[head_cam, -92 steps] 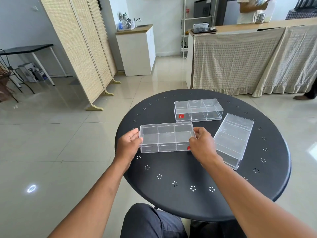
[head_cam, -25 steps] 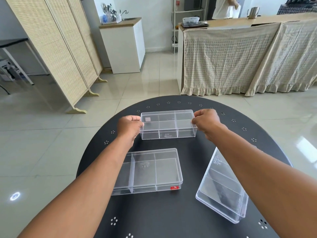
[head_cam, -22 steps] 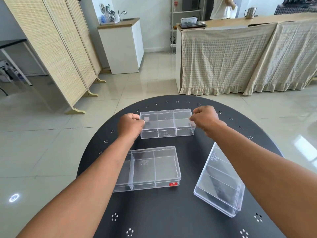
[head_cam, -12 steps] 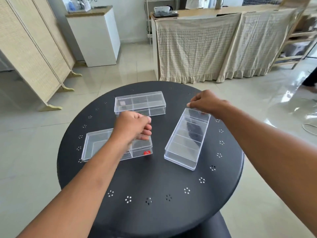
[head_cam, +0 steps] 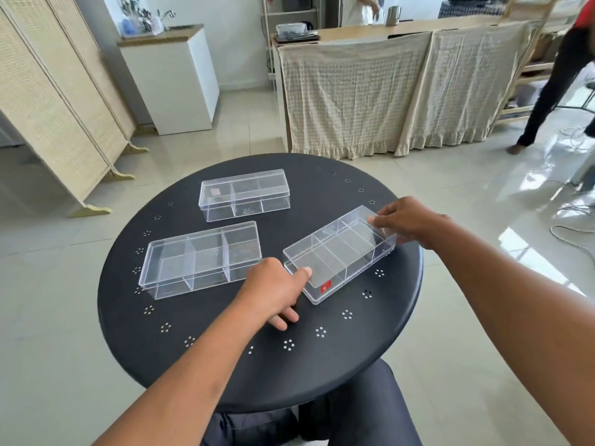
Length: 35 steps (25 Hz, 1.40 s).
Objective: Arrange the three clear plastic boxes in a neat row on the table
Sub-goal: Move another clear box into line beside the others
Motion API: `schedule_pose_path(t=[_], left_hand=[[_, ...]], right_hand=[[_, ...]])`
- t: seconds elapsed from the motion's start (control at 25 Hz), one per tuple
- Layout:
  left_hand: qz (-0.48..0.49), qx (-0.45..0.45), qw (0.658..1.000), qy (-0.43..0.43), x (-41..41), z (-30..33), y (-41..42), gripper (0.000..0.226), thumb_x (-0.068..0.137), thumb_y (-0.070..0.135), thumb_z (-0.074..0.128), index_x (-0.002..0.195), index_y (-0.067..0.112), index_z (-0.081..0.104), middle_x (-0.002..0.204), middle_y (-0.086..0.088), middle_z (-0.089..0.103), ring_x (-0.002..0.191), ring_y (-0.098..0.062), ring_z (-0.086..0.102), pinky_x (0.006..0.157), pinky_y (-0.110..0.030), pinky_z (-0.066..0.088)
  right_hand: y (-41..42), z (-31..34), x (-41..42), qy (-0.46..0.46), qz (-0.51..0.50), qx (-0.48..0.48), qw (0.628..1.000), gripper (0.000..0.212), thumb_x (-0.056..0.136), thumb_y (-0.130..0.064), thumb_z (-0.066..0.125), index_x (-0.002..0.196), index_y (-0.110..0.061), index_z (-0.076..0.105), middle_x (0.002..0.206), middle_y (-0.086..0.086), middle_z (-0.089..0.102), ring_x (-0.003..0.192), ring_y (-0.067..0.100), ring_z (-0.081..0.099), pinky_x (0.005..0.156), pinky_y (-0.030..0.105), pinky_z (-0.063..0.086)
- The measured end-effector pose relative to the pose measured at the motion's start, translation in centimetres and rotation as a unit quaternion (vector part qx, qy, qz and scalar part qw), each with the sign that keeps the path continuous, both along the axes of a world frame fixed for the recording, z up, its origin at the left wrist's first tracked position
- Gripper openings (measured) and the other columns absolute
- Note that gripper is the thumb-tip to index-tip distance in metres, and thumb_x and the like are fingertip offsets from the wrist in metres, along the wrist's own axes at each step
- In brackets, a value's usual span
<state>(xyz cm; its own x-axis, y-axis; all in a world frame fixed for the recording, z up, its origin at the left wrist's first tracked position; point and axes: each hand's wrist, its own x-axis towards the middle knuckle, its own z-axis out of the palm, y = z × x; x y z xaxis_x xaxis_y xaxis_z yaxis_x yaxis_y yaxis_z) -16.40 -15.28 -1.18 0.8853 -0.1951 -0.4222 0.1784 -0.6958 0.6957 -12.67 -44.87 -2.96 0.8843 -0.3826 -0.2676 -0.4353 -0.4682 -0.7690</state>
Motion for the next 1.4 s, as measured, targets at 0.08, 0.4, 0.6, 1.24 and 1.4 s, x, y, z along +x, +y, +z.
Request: schedule_pose_path(t=[0.08, 0.4, 0.6, 1.24, 1.4], left_hand=[[0.015, -0.034, 0.999, 0.026, 0.2, -0.6, -0.6, 0.042, 0.090, 0.040, 0.065, 0.101, -0.001, 0.066, 0.093, -0.015, 0.073, 0.071, -0.030, 0.079, 0.063, -0.053, 0.065], [0.155, -0.220, 0.959, 0.087, 1.6, -0.7, -3.0, 0.009, 0.086, 0.005, 0.064, 0.094, 0.003, 0.063, 0.111, -0.015, 0.058, 0.097, -0.033, 0.061, 0.070, -0.045, 0.064], [0.202, -0.268, 0.941, 0.044, 2.8, 0.0, -3.6, 0.007, 0.082, 0.001, 0.062, 0.081, 0.008, 0.062, 0.100, -0.011, 0.055, 0.089, -0.029, 0.054, 0.070, -0.042, 0.062], [0.159, -0.332, 0.928, -0.049, 6.5, 2.5, -2.5, 0.030, 0.072, 0.015, 0.061, 0.101, 0.014, 0.070, 0.082, -0.005, 0.056, 0.082, -0.024, 0.052, 0.086, -0.038, 0.054], [0.201, -0.336, 0.917, -0.075, 6.3, 0.7, -3.3, 0.005, 0.084, 0.019, 0.068, 0.083, 0.019, 0.063, 0.077, 0.000, 0.060, 0.076, -0.021, 0.055, 0.080, -0.038, 0.050]], right_hand=[[-0.4, -0.1, -0.8, 0.020, -0.024, 0.026, 0.999, 0.035, 0.090, -0.026, 0.081, 0.105, 0.004, 0.072, 0.088, 0.016, 0.058, 0.081, 0.028, 0.055, 0.062, 0.034, 0.050], [-0.3, 1.1, -2.5, 0.027, -0.115, 0.179, 0.977, 0.029, 0.082, -0.012, 0.076, 0.107, -0.009, 0.063, 0.084, 0.008, 0.056, 0.062, 0.019, 0.054, 0.055, 0.026, 0.047], [0.4, 3.0, -3.1, -0.043, -0.118, 0.209, 0.970, 0.008, 0.083, -0.009, 0.069, 0.088, -0.011, 0.063, 0.070, 0.004, 0.054, 0.057, 0.017, 0.052, 0.058, 0.027, 0.047], [1.4, 3.1, -3.1, -0.185, -0.164, 0.331, 0.911, 0.013, 0.089, -0.027, 0.070, 0.095, -0.016, 0.065, 0.098, 0.018, 0.069, 0.086, 0.032, 0.066, 0.098, 0.046, 0.054], [2.4, 1.0, -3.0, -0.244, -0.224, 0.298, 0.895, 0.014, 0.079, -0.030, 0.080, 0.077, -0.022, 0.069, 0.089, 0.014, 0.066, 0.084, 0.028, 0.063, 0.081, 0.043, 0.054]])
